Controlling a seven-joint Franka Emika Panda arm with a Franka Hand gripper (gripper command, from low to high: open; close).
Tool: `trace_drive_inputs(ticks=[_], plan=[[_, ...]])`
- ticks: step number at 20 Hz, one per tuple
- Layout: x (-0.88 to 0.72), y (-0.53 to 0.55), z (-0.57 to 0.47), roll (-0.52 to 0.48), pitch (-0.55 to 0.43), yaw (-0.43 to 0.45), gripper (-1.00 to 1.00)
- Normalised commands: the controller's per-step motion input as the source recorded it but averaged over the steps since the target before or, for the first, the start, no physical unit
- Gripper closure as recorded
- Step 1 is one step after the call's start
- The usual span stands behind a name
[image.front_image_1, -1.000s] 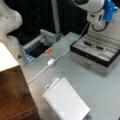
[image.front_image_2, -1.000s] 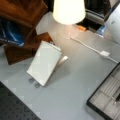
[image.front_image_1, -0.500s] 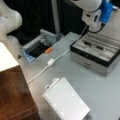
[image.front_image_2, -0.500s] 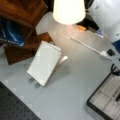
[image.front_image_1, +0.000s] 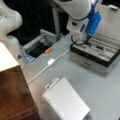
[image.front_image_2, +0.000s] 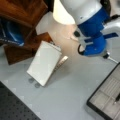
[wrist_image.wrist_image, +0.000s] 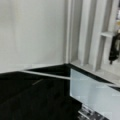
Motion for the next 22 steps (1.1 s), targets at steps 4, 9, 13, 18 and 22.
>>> trace_drive_inputs(ticks=[4,9,13,18,22], plan=[[0.12,-0.18,0.10,-0.554,0.121,0.151,-1.00],[0.11,-0.23,-0.03,-0.634,0.101,0.031,-1.00],[0.07,-0.23,-0.10,-0.573,0.040,0.044,-1.00],[-0.02,-0.25,-0.17,-0.351,-0.058,0.026,-1.00],[-0.09,-0.24,-0.23,-0.200,-0.126,-0.040,-1.00]])
